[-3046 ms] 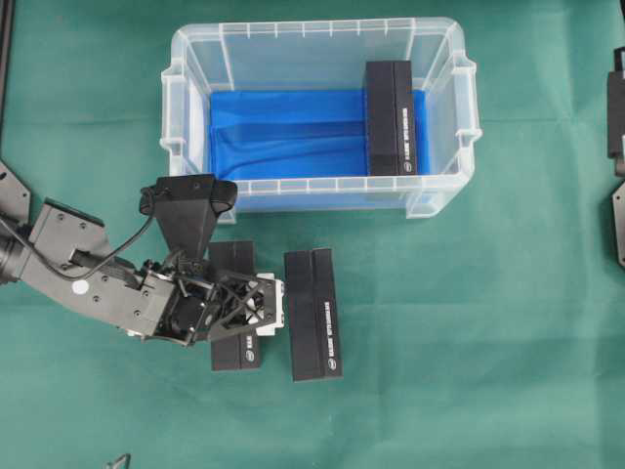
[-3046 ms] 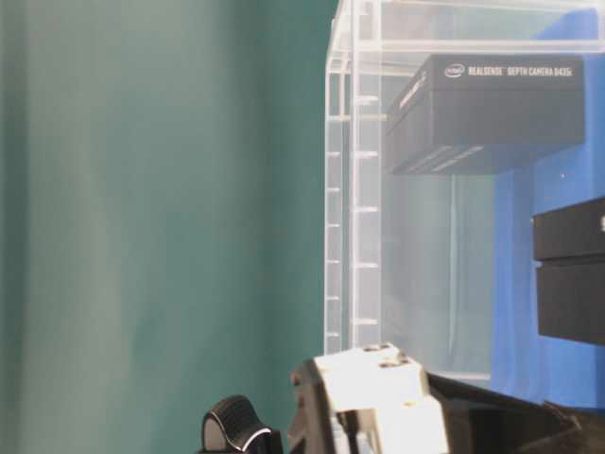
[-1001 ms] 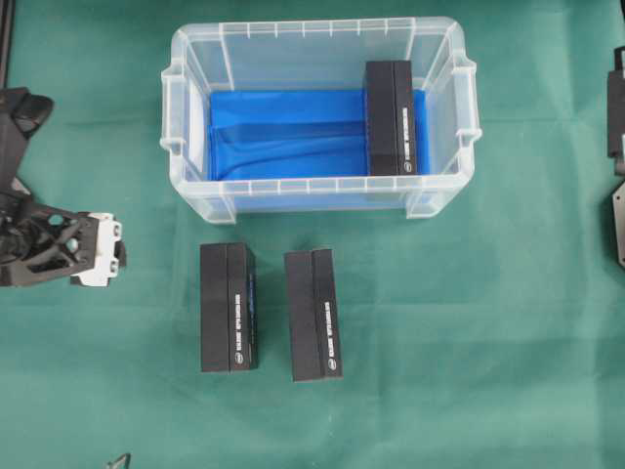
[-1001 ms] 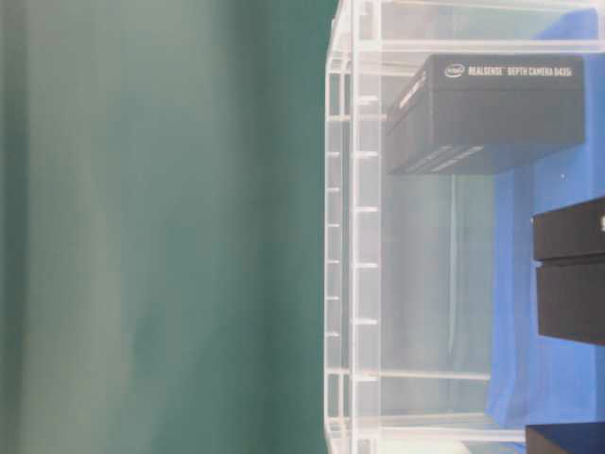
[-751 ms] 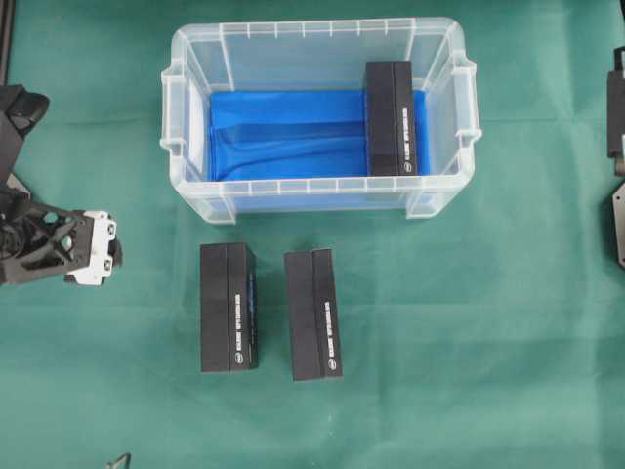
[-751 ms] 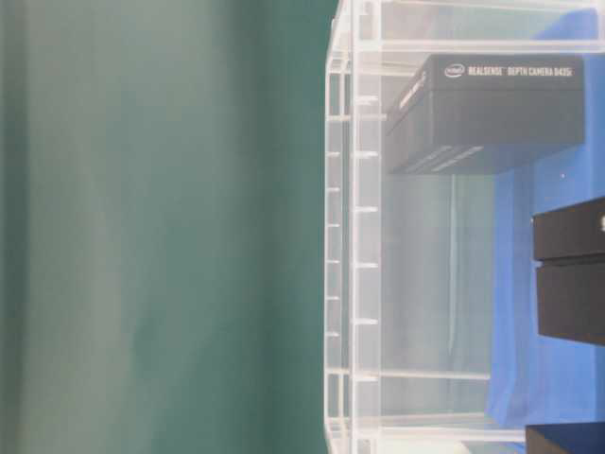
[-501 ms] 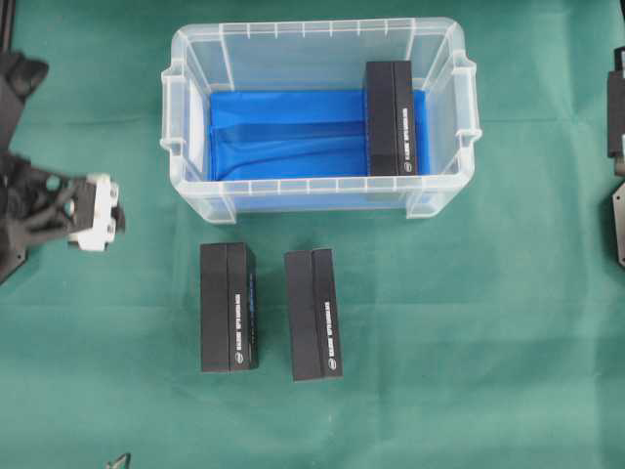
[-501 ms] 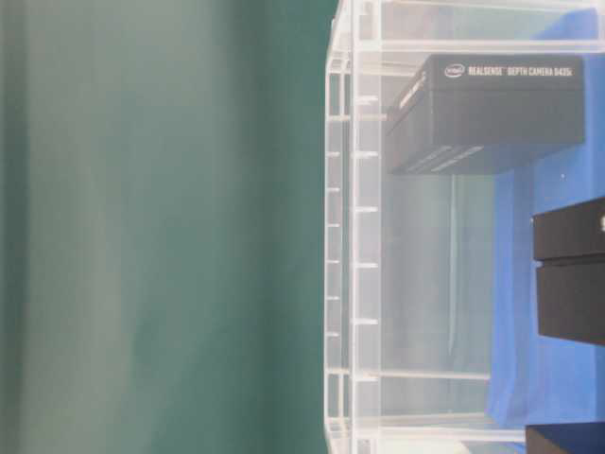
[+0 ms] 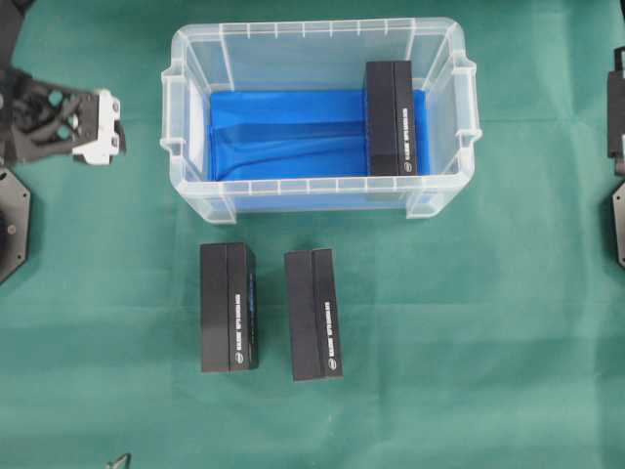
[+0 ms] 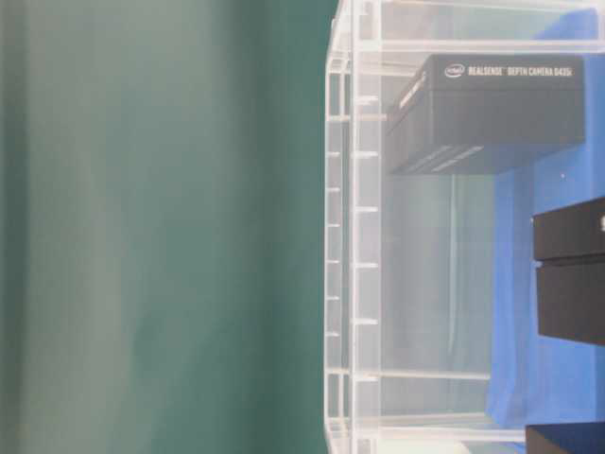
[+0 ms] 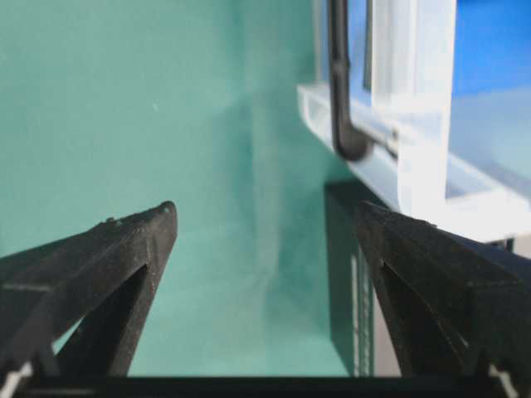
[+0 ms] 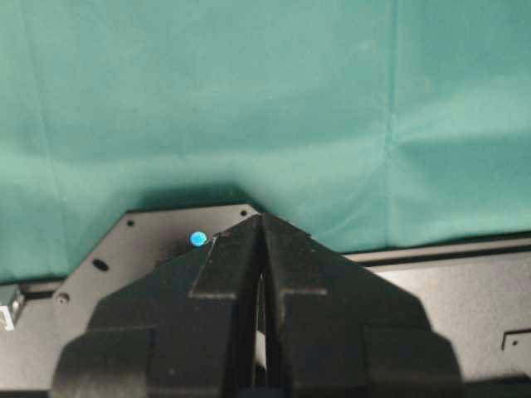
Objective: Take the box out of the case with the left arm.
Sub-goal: 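Pull the open left gripper back toward the left side, then swing the open left gripper over the right black box in the case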
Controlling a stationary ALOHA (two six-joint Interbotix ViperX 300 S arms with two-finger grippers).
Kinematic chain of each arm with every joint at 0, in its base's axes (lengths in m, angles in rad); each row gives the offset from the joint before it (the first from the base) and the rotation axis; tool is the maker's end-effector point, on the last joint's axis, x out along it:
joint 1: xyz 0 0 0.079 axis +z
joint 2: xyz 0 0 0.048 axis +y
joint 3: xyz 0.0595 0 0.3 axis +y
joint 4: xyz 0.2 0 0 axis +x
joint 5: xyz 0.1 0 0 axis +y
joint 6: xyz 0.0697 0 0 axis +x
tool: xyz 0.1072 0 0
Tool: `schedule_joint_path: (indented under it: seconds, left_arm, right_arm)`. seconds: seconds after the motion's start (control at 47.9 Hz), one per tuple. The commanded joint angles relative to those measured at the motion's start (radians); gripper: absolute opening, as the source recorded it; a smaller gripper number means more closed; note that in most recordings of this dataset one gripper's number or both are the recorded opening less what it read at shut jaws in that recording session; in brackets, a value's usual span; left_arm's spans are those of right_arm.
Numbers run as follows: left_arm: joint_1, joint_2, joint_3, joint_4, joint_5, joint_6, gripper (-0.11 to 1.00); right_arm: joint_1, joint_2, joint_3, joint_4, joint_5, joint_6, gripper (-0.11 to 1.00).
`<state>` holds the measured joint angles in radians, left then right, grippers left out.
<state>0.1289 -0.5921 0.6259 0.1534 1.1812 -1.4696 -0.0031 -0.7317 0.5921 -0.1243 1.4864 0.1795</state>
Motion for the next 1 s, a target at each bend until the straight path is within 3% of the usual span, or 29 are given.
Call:
schedule_joint_path:
  seconds: [0.0, 0.209, 0.981]
  left_arm:
    - [0.048, -0.005, -0.025, -0.02, -0.002, 0.035, 0.88]
    - [0.097, 0.006, -0.034, -0.066, -0.002, 0.104, 0.88]
    - [0.091, 0.114, -0.126, -0.087, -0.008, 0.104, 0.88]
  right_arm:
    - [0.0, 0.002, -0.009, -0.003, 0.0, 0.0, 0.0]
    - [0.0, 0.002, -0.009, -0.003, 0.0, 0.0, 0.0]
    - [0.0, 0.002, -0.009, -0.003, 0.0, 0.0, 0.0]
